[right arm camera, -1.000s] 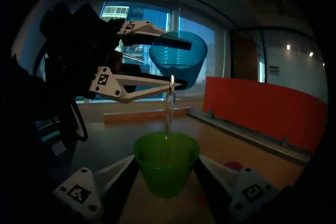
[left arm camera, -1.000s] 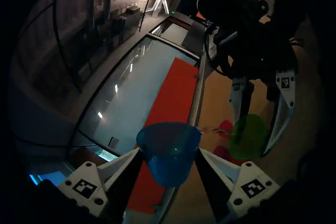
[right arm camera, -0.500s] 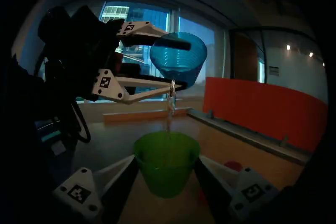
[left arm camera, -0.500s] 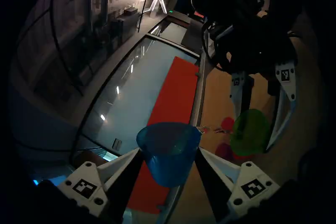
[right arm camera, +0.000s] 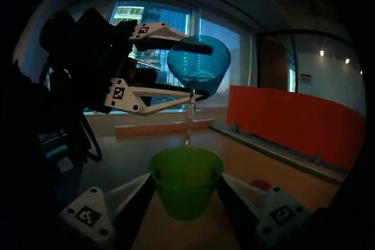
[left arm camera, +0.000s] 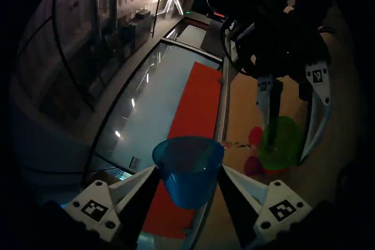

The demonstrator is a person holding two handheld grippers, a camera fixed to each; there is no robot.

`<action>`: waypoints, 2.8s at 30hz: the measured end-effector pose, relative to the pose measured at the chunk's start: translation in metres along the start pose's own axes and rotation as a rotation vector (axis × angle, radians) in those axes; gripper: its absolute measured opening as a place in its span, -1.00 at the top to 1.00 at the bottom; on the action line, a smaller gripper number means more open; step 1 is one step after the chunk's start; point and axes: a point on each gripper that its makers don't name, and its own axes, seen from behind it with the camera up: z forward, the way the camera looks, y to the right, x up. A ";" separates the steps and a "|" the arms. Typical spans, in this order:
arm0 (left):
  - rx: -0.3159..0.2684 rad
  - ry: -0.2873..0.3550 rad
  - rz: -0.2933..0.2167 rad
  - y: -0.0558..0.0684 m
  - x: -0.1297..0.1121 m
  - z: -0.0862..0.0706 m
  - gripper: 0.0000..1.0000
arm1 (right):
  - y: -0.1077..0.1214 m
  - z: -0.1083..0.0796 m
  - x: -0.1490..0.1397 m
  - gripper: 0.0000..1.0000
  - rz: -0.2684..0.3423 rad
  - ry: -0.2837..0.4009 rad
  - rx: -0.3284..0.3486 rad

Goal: Pour water

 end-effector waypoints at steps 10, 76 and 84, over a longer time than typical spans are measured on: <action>0.004 0.004 0.028 -0.001 0.002 0.001 -0.63 | 0.002 0.001 -0.001 -0.74 0.000 0.000 0.000; 0.077 0.030 0.263 -0.023 0.031 -0.004 -0.63 | 0.003 -0.003 0.009 -0.75 -0.009 0.024 -0.006; 0.086 0.028 0.294 -0.027 0.033 -0.005 -0.63 | 0.001 -0.004 0.010 -0.75 -0.011 0.027 -0.007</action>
